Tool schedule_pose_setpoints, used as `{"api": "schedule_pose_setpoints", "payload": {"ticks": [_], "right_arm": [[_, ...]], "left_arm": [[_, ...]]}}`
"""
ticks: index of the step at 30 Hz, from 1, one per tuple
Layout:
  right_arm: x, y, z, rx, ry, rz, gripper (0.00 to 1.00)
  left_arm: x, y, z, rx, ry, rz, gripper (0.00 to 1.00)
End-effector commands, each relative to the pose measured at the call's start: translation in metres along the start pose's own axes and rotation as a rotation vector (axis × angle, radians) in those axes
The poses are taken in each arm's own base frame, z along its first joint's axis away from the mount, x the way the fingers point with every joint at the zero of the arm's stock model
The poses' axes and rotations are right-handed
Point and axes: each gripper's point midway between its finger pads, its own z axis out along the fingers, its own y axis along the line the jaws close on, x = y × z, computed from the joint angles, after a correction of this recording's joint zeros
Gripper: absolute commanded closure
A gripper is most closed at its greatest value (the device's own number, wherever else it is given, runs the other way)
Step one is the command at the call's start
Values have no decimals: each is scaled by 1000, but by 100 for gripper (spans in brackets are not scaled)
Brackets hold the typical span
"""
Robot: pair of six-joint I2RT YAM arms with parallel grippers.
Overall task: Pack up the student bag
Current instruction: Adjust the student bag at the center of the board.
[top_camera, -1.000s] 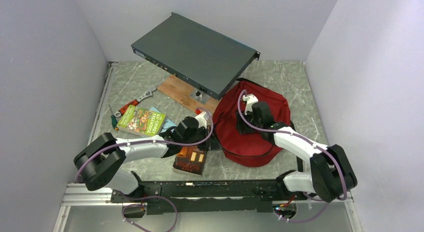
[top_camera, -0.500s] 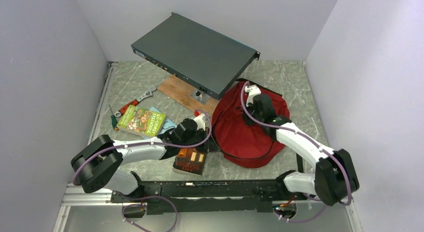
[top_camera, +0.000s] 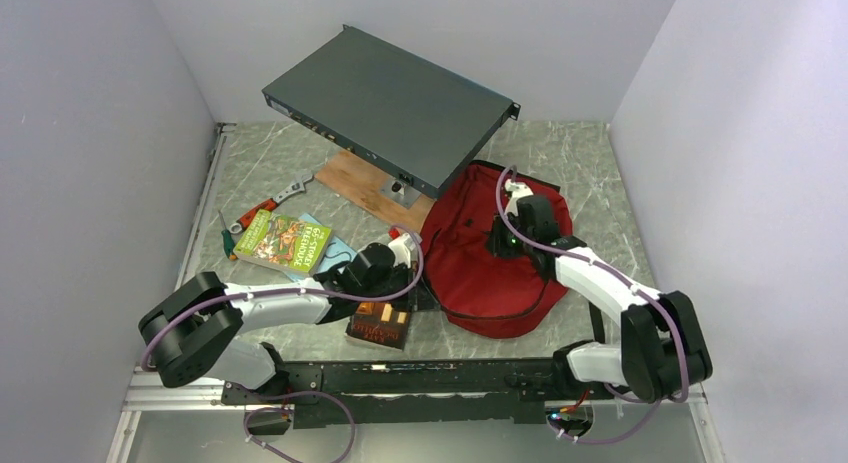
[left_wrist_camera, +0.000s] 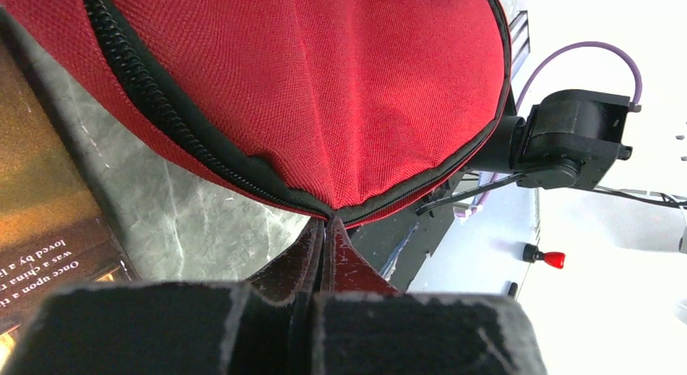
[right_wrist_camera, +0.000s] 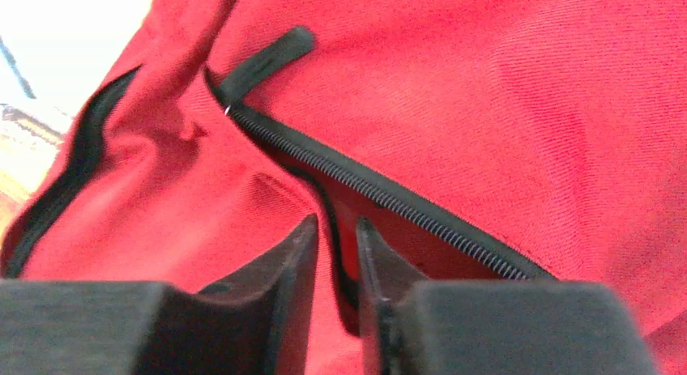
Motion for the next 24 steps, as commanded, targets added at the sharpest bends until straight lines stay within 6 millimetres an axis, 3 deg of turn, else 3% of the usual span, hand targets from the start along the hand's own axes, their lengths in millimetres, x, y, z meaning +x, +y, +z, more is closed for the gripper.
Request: {"api": "schedule_pose_setpoints", "payload": {"ticks": [1, 4, 7, 10, 13, 15, 20, 24], "right_arm": [[-26, 29, -25, -132, -100, 61, 69], [-39, 41, -40, -177, -162, 136, 55], [-57, 39, -42, -165, -225, 213, 38], [-74, 42, -26, -165, -223, 235, 36], [-68, 42, 1, -174, -154, 243, 42], [-58, 49, 13, -206, -107, 215, 54], [-29, 79, 16, -209, -121, 45, 68], [-12, 64, 14, -36, -187, -91, 76]], "left_arm": [[7, -2, 1, 19, 17, 3, 100], [10, 4, 3, 8, 24, 0, 100], [12, 6, 6, 6, 34, -7, 100], [14, 7, 8, 6, 42, -8, 100], [13, 8, 9, 1, 42, -8, 100], [13, 7, 9, 2, 41, -5, 100], [19, 14, 10, -18, 49, -9, 100], [26, 22, 14, -23, 70, -30, 100]]}}
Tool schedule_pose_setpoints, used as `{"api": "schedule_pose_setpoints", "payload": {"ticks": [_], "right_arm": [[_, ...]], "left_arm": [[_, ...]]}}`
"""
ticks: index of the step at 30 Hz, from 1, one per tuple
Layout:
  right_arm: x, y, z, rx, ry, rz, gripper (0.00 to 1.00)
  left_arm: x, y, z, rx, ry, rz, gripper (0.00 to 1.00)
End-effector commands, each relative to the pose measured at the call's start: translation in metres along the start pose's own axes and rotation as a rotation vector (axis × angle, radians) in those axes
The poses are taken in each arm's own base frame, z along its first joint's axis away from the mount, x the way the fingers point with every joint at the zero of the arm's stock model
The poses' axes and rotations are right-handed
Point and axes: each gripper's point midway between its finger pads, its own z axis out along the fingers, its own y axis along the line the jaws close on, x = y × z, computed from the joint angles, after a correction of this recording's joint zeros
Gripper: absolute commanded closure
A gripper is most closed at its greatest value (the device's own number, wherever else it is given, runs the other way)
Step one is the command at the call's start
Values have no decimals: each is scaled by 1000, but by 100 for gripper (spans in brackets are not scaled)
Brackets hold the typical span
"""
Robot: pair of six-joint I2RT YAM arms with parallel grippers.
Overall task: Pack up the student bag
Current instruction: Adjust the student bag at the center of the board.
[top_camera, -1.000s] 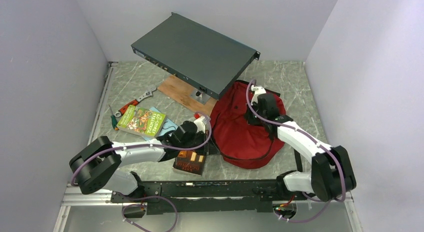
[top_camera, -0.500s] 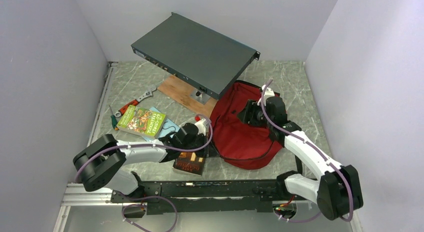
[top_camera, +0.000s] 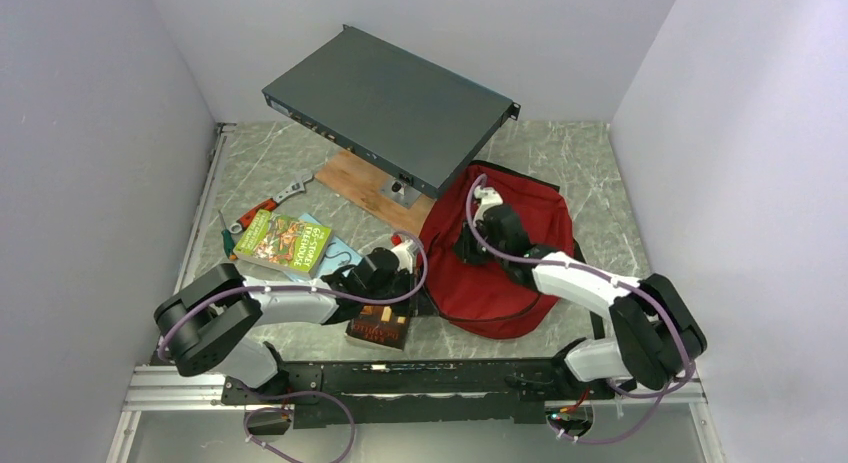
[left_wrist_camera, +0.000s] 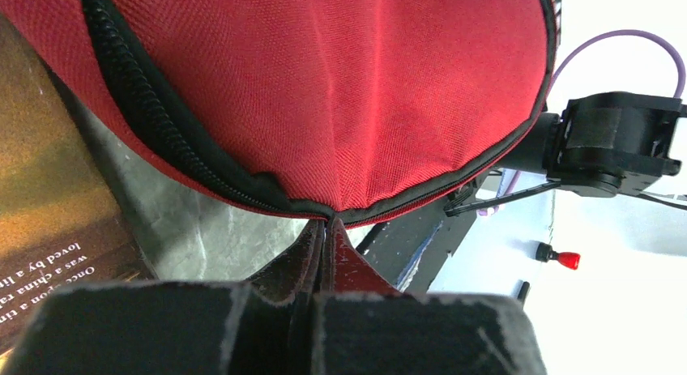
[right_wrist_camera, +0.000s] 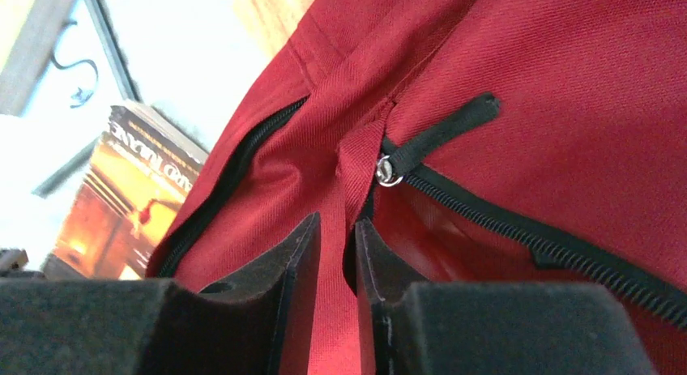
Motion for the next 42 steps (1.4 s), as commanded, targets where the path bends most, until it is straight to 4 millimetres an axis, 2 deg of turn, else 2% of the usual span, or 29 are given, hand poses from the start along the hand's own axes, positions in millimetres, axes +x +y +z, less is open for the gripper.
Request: {"api": "schedule_pose_setpoints", "payload": {"ticks": [1, 2, 5, 9, 12, 16, 24, 29, 32, 35, 42], "right_arm": [[-8, -11, -8, 141, -141, -177, 77], [-6, -12, -10, 148, -144, -198, 76], [-6, -4, -15, 115, -146, -195, 62], [-30, 14, -35, 55, -207, -53, 55], [-43, 9, -45, 110, -235, 107, 50], [-50, -8, -46, 249, -229, 282, 51], [-63, -23, -25, 292, -229, 351, 57], [-59, -32, -3, 269, -190, 374, 59], [-52, -34, 7, 260, -154, 370, 61], [-56, -30, 13, 220, -168, 355, 61], [-67, -23, 3, 193, -211, 360, 61]], "left_arm": [[14, 5, 5, 12, 39, -17, 100], [15, 5, 6, 11, 42, -20, 100], [16, 9, 9, 3, 46, -29, 100], [18, 10, 10, -3, 46, -36, 100], [17, 10, 11, -7, 46, -39, 100], [19, 9, 13, -10, 54, -34, 100], [20, 5, 15, -6, 63, -25, 100], [19, 4, 16, -4, 66, -21, 100], [19, 3, 16, 0, 68, -19, 100], [19, 3, 17, 1, 69, -18, 100], [20, 2, 16, 8, 70, -19, 100]]}}
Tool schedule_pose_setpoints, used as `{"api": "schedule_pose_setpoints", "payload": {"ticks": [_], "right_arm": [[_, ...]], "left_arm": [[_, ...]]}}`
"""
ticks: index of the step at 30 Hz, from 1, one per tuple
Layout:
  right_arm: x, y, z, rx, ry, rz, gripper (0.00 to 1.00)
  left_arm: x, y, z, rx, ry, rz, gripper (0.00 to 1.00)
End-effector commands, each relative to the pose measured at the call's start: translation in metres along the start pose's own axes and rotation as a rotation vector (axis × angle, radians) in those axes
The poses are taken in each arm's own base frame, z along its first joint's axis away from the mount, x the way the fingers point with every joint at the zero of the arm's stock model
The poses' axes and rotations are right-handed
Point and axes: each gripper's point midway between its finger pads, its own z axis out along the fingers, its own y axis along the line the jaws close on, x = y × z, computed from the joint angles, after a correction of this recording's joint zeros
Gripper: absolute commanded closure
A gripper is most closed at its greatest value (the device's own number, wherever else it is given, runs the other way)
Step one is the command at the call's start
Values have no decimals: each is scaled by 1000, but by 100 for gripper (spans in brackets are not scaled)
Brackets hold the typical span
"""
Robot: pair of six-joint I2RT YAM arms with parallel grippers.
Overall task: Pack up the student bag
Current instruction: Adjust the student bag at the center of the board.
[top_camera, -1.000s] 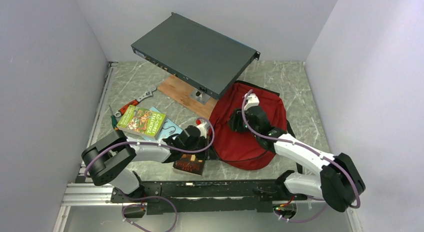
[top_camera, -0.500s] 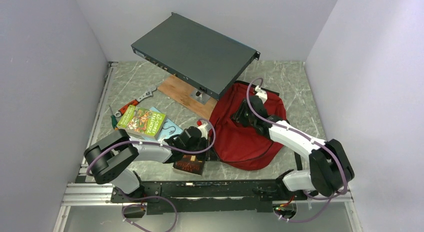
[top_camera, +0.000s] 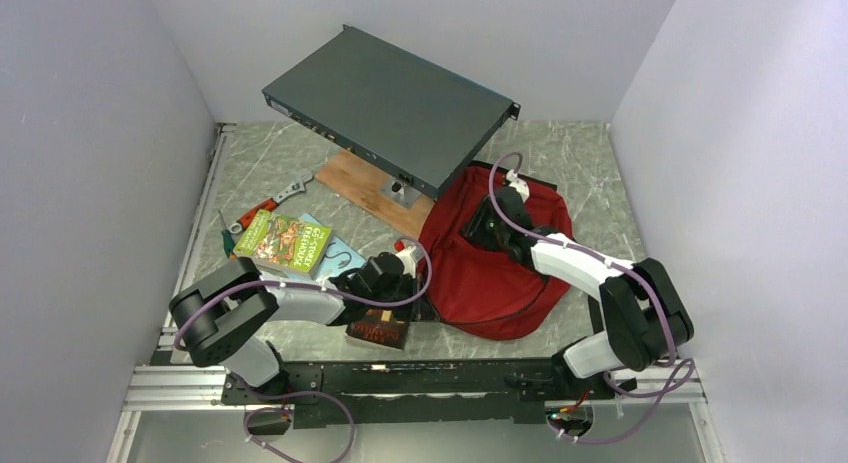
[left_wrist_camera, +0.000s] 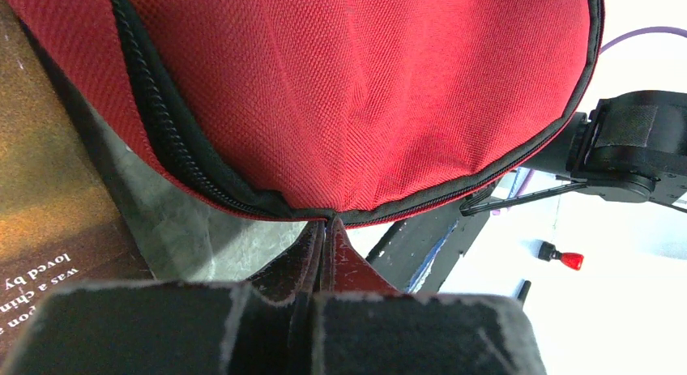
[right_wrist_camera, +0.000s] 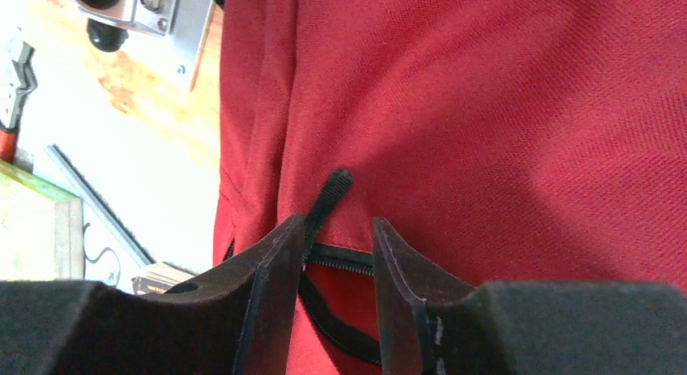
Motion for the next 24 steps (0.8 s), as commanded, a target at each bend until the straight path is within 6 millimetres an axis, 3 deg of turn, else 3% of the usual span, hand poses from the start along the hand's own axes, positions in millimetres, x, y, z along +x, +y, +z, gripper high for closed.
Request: {"api": "schedule_pose_setpoints", "payload": {"ticks": [1, 6, 21, 24], "right_arm": [[-34, 28, -12, -90, -106, 13, 61], [-39, 30, -12, -84, -113, 8, 59], [-6, 29, 17, -91, 0, 58, 61], [-8, 27, 19, -84, -20, 67, 70]], "left_arm": [[4, -12, 3, 38, 26, 22, 100], [4, -13, 4, 44, 26, 24, 100], [0, -17, 2, 45, 16, 33, 100], [1, -17, 2, 50, 20, 29, 100]]}}
